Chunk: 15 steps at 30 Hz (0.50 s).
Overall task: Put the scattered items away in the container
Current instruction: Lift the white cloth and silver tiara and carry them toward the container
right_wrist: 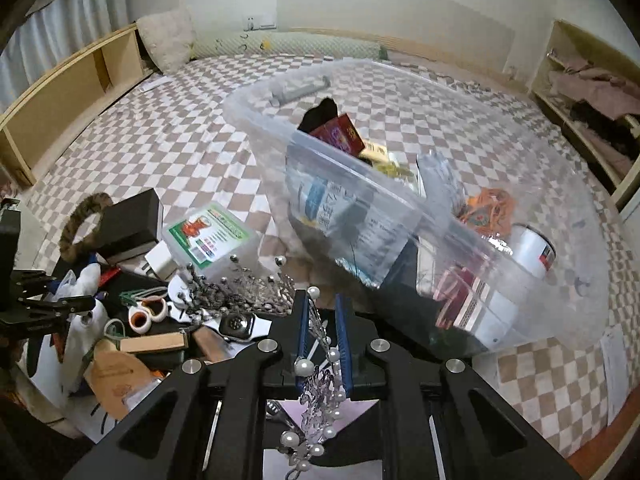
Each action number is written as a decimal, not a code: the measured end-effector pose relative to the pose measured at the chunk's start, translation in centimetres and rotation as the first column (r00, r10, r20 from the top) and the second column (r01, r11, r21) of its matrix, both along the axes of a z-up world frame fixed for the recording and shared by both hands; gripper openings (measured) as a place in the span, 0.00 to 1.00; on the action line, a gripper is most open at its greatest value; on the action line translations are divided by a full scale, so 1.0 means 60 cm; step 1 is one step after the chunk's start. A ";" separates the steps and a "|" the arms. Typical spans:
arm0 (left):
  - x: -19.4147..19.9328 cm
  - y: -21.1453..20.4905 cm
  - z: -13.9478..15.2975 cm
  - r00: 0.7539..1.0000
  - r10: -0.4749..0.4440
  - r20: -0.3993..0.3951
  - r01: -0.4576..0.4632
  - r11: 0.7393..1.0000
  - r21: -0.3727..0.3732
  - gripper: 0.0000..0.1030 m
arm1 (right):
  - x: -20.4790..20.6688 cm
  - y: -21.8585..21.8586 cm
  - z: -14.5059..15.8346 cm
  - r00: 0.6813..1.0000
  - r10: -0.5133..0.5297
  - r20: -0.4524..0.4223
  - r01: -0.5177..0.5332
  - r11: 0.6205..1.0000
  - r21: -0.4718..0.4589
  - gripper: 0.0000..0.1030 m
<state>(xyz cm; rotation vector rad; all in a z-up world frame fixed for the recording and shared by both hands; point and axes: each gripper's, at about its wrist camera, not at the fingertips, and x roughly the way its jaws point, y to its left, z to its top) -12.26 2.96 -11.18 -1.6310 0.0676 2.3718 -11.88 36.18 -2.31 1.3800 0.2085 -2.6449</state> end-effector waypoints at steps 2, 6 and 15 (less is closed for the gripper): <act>0.005 0.000 0.007 1.000 -0.003 -0.009 0.003 1.000 0.003 0.39 | 0.000 -0.009 -0.001 1.000 0.012 0.008 -0.012 1.000 -0.007 0.14; 0.008 0.006 0.020 1.000 -0.011 -0.025 0.011 1.000 0.013 0.39 | 0.002 -0.024 -0.003 0.999 0.035 0.016 -0.035 0.999 -0.014 0.14; 0.004 0.029 0.064 0.996 -0.032 -0.081 0.035 0.999 0.039 0.39 | 0.006 -0.052 0.010 0.998 0.059 0.000 -0.059 0.998 -0.035 0.14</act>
